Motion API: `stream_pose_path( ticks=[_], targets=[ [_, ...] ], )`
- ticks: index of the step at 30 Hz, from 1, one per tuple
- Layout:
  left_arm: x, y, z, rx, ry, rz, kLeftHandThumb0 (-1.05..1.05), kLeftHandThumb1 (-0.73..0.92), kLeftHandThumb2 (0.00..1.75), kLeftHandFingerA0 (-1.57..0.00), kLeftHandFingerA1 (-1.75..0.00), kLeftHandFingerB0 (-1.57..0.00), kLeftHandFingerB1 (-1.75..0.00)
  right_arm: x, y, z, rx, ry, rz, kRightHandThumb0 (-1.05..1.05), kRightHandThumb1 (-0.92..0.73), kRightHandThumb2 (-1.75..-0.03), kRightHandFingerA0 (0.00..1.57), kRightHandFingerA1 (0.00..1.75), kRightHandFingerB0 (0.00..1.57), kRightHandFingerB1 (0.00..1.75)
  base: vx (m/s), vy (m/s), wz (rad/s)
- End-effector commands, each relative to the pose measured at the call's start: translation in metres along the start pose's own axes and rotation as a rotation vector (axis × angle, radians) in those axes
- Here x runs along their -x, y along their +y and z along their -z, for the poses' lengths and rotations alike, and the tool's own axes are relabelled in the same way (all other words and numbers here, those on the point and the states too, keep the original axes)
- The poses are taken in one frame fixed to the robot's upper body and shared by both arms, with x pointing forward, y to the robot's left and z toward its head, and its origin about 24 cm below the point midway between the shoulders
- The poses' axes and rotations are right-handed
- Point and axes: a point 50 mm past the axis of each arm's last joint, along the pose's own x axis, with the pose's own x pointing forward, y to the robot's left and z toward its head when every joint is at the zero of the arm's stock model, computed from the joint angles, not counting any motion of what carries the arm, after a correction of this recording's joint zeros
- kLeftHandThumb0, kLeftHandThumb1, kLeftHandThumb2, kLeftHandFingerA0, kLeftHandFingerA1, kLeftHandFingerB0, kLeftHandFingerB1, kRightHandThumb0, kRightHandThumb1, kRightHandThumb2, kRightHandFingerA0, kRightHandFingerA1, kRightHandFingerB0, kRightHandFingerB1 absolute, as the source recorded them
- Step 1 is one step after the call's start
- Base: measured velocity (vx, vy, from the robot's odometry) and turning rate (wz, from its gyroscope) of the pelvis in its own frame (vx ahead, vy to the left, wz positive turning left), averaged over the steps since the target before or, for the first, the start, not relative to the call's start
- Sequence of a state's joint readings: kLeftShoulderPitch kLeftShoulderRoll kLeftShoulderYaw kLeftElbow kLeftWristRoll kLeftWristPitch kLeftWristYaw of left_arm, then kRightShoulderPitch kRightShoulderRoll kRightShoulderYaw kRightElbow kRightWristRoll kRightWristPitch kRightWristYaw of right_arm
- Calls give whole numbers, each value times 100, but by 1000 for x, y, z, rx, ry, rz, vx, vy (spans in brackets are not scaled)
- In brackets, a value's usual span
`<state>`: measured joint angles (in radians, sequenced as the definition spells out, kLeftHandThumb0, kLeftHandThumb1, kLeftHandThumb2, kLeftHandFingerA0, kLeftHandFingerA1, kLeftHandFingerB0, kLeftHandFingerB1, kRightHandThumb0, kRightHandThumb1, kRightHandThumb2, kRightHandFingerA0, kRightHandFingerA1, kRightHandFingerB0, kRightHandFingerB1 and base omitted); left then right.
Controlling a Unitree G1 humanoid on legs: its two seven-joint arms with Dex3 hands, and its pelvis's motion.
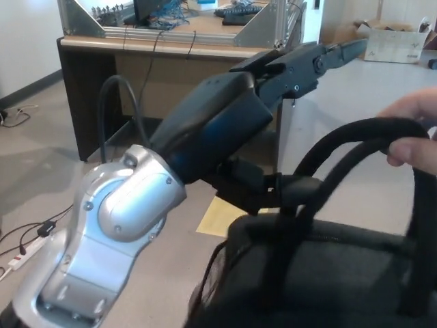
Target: A person hands over a black lunchbag to the robot and the robot uses its left hand to grab the strips of the lunchbag, the gives it back to the person.
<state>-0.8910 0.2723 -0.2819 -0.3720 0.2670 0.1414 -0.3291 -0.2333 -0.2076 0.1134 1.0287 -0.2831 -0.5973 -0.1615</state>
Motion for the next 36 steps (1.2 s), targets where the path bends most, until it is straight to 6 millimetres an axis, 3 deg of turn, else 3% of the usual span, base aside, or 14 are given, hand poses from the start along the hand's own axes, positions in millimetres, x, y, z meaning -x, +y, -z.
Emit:
stream_pose_path(
  ticks=[1, 3, 6, 9, 10, 11, 14, 15, 16, 17, 20, 21, 27, 36],
  targets=[
    [6, 7, 2, 5, 87, 24, -79, 50, 88, 0, -12, -2, -12, 0, -5, 1, 20, -4, 4, -57, -71, -61, 51, 43, 46, 40, 0, 0, 0],
    [8, 12, 5, -14, 88, 17, -80, 51, 88, -3, -13, -6, -13, 1, -5, 1, 24, -11, 5, -53, -57, -97, 46, 59, 33, 52, 0, 0, 0],
    [11, 18, 10, -9, 105, 2, -77, 50, 89, -3, -15, -5, -15, 1, -5, 2, 24, -8, 0, -55, -71, -61, 52, 44, 45, 41, 0, 0, 0],
    [13, 26, 14, -27, 120, -28, -75, 51, 90, -2, -20, -2, -18, 2, -4, 3, 17, 1, 1, -56, -58, -96, 50, 60, 35, 52, 0, 0, 0],
    [13, 29, 15, -28, 124, -38, -76, 65, 60, -1, -25, 0, -22, 1, -4, 2, 15, 2, 1, -55, -70, -61, 50, 43, 46, 40, 0, 0, 0],
    [13, 34, 16, -24, 133, -56, -73, 51, 89, -2, -22, -2, -18, 0, -4, 2, 10, 4, 0, -53, -57, -96, 45, 59, 34, 52, 0, 0, 0],
    [14, 43, 17, 3, 138, -88, -73, 53, 90, -1, -23, -1, -19, 0, -4, 2, 20, 14, -5, -54, -57, -97, 43, 57, 33, 51, 0, 0, 0],
    [14, 46, 16, 15, 138, -99, -73, 67, 60, 0, -24, 0, -22, -1, -4, 2, 13, 11, -3, -55, -70, -61, 50, 42, 47, 40, 0, 0, 0],
    [14, 48, 14, 26, 137, -109, -75, 67, 59, 0, -23, 0, -21, -1, -4, 2, 12, 9, -1, -54, -58, -96, 46, 58, 35, 52, 0, 0, 0],
    [15, 49, 11, 33, 134, -117, -73, 52, 91, -2, -21, -2, -19, 0, -4, 2, 13, 7, 0, -53, -57, -96, 45, 58, 35, 52, 0, 0, 0],
    [16, 45, 7, 23, 127, -105, -85, 58, 90, -8, -17, -8, -11, 3, -3, 3, 10, 1, -8, -53, -57, -96, 48, 60, 35, 52, 0, 0, 0],
    [17, 43, 5, 25, 130, -96, -77, 53, 90, -4, -24, -5, -17, 3, -2, 4, 7, -2, -8, -53, -70, -61, 52, 44, 47, 42, 0, 0, 0],
    [20, 31, -2, 63, 129, -67, -76, 64, 60, -6, -26, -3, -23, 5, -1, 5, 5, 6, -12, -54, -57, -96, 46, 59, 34, 52, 0, 0, 0],
    [12, -2, -15, 82, 98, 38, -82, 51, 91, -5, -16, -6, -10, 1, -1, 4, -4, 16, -14, -55, -56, -94, 50, 60, 36, 52, 0, 0, 0]
  ],
)
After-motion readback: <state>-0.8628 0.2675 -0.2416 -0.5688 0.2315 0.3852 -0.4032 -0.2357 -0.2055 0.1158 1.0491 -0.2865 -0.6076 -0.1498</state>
